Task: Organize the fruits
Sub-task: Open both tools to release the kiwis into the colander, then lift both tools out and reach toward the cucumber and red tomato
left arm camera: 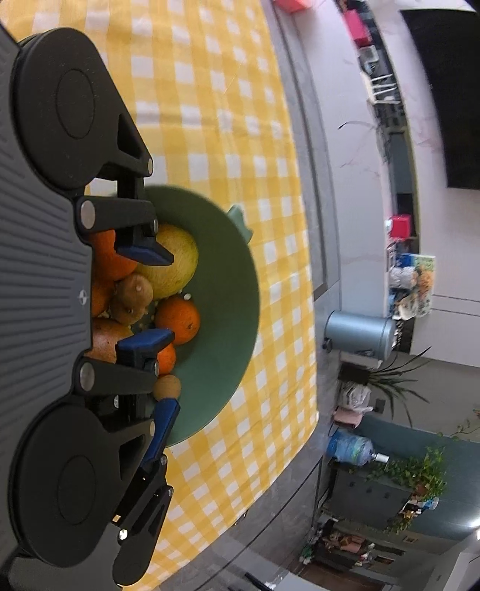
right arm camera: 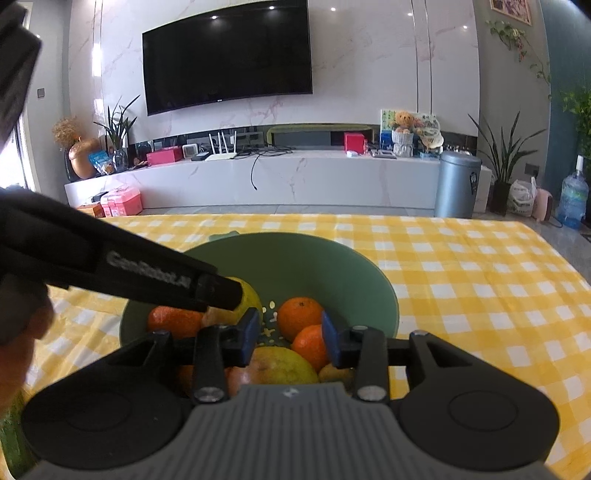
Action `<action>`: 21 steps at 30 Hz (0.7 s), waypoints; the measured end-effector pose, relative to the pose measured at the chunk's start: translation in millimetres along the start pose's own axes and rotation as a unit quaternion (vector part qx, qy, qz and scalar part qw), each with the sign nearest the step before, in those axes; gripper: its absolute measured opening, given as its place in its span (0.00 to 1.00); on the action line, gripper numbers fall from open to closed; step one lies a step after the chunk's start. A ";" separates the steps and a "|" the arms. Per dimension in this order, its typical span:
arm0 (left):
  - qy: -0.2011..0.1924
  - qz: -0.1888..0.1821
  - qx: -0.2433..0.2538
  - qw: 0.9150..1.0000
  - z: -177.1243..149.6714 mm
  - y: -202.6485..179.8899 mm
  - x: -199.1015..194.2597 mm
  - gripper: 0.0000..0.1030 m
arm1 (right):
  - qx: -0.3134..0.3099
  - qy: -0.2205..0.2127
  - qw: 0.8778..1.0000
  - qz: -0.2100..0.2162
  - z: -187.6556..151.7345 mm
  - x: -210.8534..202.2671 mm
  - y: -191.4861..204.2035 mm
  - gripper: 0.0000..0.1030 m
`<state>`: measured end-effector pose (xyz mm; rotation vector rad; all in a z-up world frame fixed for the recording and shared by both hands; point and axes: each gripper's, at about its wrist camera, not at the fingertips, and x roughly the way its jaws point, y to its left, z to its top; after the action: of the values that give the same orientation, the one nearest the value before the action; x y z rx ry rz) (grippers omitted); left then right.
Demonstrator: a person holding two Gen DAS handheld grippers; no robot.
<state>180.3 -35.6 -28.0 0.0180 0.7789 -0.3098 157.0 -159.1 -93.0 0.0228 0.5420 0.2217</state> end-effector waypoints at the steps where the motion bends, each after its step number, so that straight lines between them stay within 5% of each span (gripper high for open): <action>1: -0.005 0.007 0.005 1.000 -0.9 -1.3 -5.0 0.47 | 0.001 -0.002 1.000 -0.001 0.1 -1.1 0.0 0.39; 11: -0.011 0.061 0.017 0.998 -9.5 -5.7 -48.9 0.52 | 0.016 -0.025 1.000 0.006 -0.2 -21.9 3.1 0.56; 21: -0.001 0.107 0.002 0.994 -19.0 8.6 -94.8 0.56 | 0.043 -0.038 0.996 0.063 -7.5 -48.6 10.1 0.76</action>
<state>106.1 0.5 23.3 0.1053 0.7678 -0.1076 110.6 -160.0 -73.9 0.1493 0.4737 0.3180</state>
